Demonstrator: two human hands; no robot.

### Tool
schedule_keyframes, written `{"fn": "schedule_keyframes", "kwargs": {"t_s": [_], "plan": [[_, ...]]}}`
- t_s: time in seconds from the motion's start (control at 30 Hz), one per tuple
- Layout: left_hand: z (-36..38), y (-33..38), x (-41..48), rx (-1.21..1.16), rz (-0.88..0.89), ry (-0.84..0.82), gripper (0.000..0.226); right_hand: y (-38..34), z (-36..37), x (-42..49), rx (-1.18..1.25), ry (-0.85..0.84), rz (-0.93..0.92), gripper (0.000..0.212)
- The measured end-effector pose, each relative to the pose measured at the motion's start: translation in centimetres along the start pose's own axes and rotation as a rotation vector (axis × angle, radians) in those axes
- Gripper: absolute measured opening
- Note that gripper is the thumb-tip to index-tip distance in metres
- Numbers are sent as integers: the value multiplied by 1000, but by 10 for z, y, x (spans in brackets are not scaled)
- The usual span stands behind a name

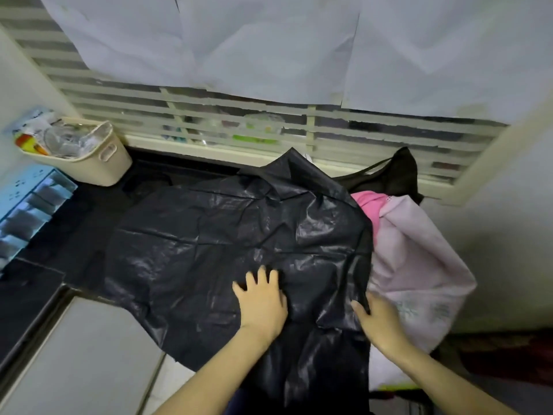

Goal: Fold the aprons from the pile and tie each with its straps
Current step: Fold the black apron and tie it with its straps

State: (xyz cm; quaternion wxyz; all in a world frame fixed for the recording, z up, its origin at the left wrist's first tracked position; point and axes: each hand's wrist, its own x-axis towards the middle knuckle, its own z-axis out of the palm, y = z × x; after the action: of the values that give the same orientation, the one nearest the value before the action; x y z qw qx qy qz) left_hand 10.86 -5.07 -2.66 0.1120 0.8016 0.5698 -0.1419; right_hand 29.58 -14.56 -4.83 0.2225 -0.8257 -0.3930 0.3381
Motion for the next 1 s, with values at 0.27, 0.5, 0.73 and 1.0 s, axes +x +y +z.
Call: {"fn": "schedule_keyframes", "kwargs": {"t_s": [0.27,0.5,0.73,1.0], "plan": [[38,24,-16,-181,83,-136,54,17,-51,-2,-38,157,-122,31],[63,33,-26,-125,257,-255,61,71,-64,-4,-81,43,22,23],[55,27,-17,-221,293,-179,52,52,-58,-2,-465,252,-322,36],[25,-22,15,-85,236,76,55,-16,4,28,-958,-139,-627,70]]}}
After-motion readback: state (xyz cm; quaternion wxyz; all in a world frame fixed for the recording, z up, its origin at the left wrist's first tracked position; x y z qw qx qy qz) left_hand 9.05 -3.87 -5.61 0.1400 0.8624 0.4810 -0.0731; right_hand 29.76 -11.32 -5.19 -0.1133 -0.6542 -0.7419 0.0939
